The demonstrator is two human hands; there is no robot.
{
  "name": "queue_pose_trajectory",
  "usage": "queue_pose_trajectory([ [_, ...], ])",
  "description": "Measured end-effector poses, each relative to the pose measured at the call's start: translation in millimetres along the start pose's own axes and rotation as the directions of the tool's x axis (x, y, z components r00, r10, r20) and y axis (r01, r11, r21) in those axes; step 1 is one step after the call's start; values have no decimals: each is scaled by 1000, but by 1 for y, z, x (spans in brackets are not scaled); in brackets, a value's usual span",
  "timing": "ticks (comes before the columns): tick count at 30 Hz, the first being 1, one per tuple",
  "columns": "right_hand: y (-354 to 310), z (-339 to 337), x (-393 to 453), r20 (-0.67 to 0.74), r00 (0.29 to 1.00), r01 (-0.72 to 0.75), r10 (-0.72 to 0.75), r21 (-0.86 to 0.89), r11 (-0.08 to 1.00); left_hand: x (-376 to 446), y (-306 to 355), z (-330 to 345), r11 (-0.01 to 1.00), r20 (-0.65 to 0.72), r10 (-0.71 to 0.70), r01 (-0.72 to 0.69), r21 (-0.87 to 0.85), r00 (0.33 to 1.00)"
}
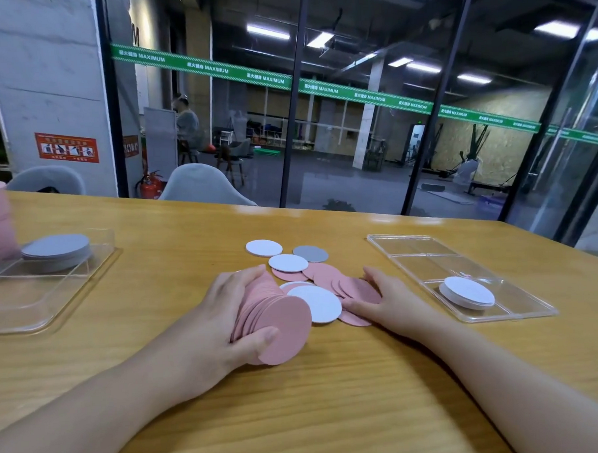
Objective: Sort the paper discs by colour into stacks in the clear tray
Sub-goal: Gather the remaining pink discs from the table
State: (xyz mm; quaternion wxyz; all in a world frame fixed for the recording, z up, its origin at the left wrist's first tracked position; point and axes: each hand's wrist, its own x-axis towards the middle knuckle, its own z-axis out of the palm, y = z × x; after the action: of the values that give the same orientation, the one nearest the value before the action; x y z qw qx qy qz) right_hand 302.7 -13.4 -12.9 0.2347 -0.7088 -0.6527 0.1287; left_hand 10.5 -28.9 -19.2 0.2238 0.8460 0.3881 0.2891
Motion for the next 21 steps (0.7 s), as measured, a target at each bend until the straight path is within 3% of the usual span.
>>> queue_pose_trajectory([
  [5, -8, 5, 4, -75, 997, 21, -19, 32, 999, 0, -1, 1, 1000, -9, -9, 9, -13, 1000],
  [8, -6, 6, 3, -223, 975, 29, -12, 75, 997, 1, -1, 2, 999, -23, -19, 18, -51, 1000],
  [11, -7, 2, -3, -405, 909, 167, -95, 146, 975, 2, -3, 3, 985, -81, -67, 53, -164, 994],
  [14, -22, 4, -19, -481, 824, 388, -299, 95, 917, 4, -4, 3, 968, -87, -108, 85, -237, 990],
  [18, -47, 16, -38, -382, 672, 675, -634, -37, 737, 6, -5, 3, 957, -93, -105, 75, -281, 990],
  [21, -57, 28, -40, -268, 639, 714, -721, -140, 686, 5, -5, 0, 956, -71, -119, 95, -278, 990],
])
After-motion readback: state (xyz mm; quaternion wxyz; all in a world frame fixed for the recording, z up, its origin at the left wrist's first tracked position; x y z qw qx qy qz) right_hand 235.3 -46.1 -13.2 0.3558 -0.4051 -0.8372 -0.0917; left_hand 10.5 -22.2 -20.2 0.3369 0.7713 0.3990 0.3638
